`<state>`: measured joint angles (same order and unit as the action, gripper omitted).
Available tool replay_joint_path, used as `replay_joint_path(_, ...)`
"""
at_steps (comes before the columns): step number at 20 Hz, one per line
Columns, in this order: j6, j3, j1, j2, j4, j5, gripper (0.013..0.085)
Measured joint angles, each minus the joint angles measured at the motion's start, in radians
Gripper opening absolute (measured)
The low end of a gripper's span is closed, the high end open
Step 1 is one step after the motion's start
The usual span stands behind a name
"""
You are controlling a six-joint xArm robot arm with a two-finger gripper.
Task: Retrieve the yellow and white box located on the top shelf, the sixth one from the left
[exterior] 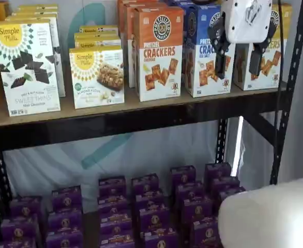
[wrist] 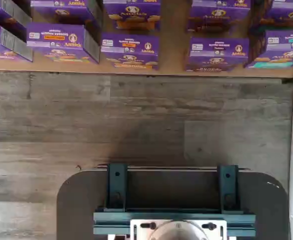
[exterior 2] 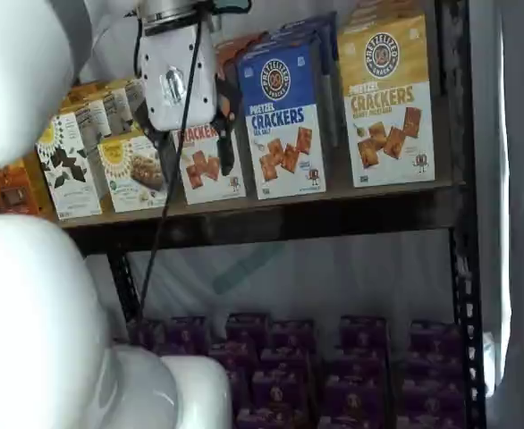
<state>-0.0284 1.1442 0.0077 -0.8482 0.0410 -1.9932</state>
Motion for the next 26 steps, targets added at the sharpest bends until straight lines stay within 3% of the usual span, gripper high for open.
replay_joint_path(6,0.005,0.015,-0.012,0.017,0.014,-0.029,0.0850)
replay_joint_path(10,-0.018,-0.009,0.049,0.001,-0.076,0.020,0.0850)
replay_joint_path(12,-0.011,-0.026,0.054,-0.005,-0.115,0.056,0.0850)
replay_joint_path(15,0.039,-0.041,0.003,0.000,-0.135,0.110,0.0850)
replay_joint_path(21,0.162,-0.045,-0.134,0.039,-0.119,0.207,0.0850)
replay_joint_path(26,0.276,-0.028,-0.269,0.086,-0.049,0.279,0.0850)
